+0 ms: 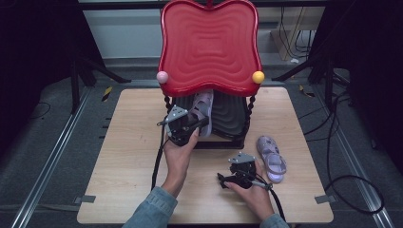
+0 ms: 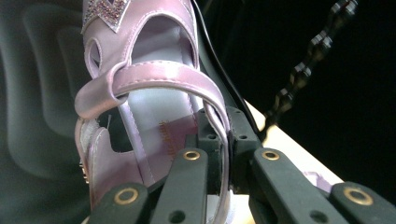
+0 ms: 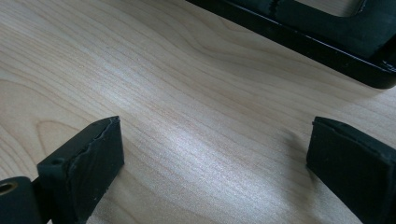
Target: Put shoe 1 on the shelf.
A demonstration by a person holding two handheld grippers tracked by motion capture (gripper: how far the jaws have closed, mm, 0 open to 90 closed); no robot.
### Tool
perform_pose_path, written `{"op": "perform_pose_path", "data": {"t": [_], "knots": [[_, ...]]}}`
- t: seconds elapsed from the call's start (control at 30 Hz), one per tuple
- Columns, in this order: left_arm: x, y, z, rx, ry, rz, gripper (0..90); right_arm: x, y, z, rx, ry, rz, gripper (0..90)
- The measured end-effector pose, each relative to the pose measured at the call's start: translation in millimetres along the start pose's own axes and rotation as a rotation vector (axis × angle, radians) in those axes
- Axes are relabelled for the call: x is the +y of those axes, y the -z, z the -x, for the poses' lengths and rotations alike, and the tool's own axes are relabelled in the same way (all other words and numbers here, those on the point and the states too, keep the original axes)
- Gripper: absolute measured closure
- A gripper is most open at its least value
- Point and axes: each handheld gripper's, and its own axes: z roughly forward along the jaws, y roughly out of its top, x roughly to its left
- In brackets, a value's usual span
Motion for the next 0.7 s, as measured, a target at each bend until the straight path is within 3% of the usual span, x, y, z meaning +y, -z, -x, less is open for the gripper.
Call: {"op": "perform_pose_path", "data": {"t": [0.23, 0.27, 0.37, 0.43, 0.7], "knots": [[3.7, -13.5, 1.0, 0.079, -0.040, 0.040, 86.2, 0.0, 0.0, 0.2, 0.001, 0.002, 0.001, 4.2], [3.0, -16.4, 2.3, 0.105, -0.069, 0.042, 86.2, 0.0, 0.0, 0.1, 0.001, 0.002, 0.001, 4.3], [1.7, -19.4, 2.7, 0.120, -0.083, 0.041, 86.2, 0.0, -0.2, 0.1, 0.002, 0.001, 0.002, 4.3], [-0.2, -23.3, -0.6, 0.130, -0.063, 0.038, 86.2, 0.0, -0.1, 0.0, 0.001, 0.000, 0.001, 4.3], [1.6, -22.0, -7.8, 0.174, -0.061, 0.061, 86.3, 0.0, -0.1, -0.1, 0.003, -0.002, 0.002, 4.3]]}}
